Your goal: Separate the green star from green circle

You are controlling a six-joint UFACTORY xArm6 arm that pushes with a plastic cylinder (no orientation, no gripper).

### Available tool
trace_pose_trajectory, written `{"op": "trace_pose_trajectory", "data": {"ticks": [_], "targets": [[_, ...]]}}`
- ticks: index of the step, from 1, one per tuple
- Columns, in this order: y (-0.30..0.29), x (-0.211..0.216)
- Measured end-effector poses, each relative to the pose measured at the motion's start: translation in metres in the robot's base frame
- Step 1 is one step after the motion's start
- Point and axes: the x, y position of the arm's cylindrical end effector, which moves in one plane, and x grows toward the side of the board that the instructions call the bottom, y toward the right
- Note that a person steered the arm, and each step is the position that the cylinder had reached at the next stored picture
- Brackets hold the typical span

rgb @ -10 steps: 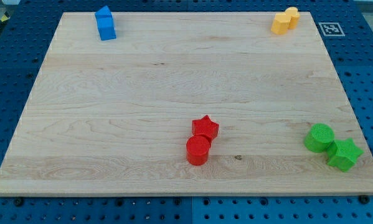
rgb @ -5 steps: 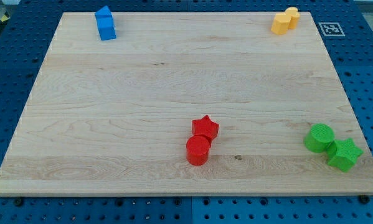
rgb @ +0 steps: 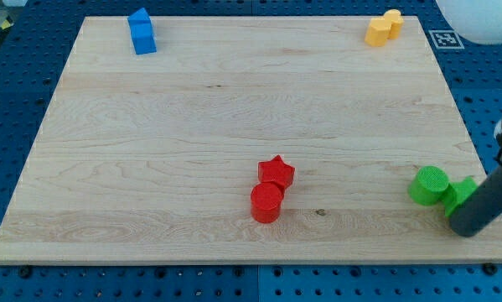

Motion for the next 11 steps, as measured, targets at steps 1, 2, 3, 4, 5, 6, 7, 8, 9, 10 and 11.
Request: {"op": "trace_pose_trajectory", "data": {"ticks": [1, 2, 3, 4, 5, 6, 7, 8, 9, 10, 11], "targets": [[0.0, -0.002], [0.0, -0.002], [0.006, -0.002], [0.016, -0.002], [0.022, -0.002], [0.022, -0.003], [0.017, -0.009], [0.01, -0.023], [0.006, -0.043], [0.006, -0.065], [0.006, -0.078]]}}
